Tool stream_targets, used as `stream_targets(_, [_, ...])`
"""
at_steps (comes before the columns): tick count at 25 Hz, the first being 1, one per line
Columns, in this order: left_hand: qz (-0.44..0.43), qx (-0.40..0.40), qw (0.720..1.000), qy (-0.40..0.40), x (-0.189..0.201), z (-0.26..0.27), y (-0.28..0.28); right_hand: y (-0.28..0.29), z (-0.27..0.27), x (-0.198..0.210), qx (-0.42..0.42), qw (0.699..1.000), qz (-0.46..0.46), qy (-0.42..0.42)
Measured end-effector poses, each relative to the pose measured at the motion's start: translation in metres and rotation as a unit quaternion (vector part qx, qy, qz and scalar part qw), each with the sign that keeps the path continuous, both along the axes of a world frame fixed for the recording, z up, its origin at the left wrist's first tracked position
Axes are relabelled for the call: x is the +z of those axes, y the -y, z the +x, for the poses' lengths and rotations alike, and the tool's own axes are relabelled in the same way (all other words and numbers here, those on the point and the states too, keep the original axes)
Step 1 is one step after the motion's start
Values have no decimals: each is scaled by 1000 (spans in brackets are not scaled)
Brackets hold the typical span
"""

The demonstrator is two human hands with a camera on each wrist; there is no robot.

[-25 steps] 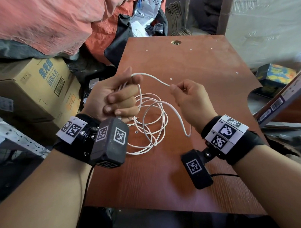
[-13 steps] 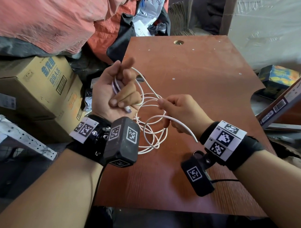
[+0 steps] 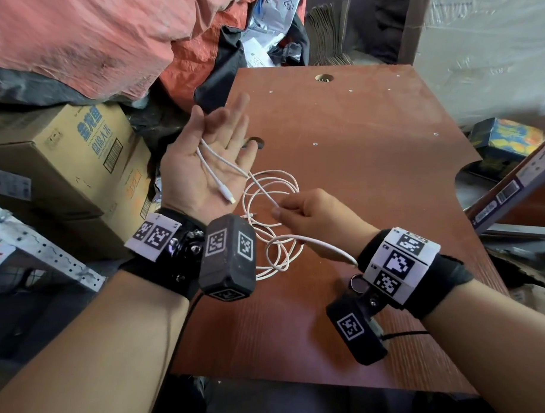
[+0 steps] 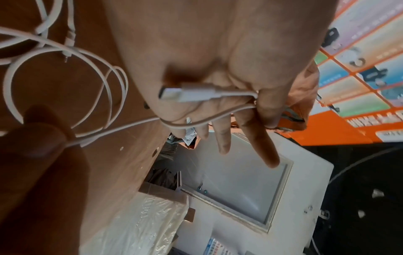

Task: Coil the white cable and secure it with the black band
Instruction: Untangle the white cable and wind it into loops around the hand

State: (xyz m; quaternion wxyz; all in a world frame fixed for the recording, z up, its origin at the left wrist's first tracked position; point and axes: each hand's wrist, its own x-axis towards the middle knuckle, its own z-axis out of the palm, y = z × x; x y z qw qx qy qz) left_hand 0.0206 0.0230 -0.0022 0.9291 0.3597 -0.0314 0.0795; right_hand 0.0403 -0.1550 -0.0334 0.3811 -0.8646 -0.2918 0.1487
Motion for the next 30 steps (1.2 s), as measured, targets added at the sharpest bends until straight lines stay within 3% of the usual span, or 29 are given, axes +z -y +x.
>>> stream_targets(9, [165,2,986,-14,-7,5,6,-3,-5,6,57,998,23,29])
stream_targets(16, [216,49,975,2,-13,4,18,0,-7,14,50,997,50,12])
stream_targets(24, [515,72,851,-75,-14,-1,17,2,-11,23,3,991,132,-30])
stream_targets(27, [553,80,827,-68,-17,-1,14,3,-10,26,-15,987,153,-54])
stream_targets(30, [580,85,806,-87,-13,-2,16,3,-7,23,-34,984,175,-22])
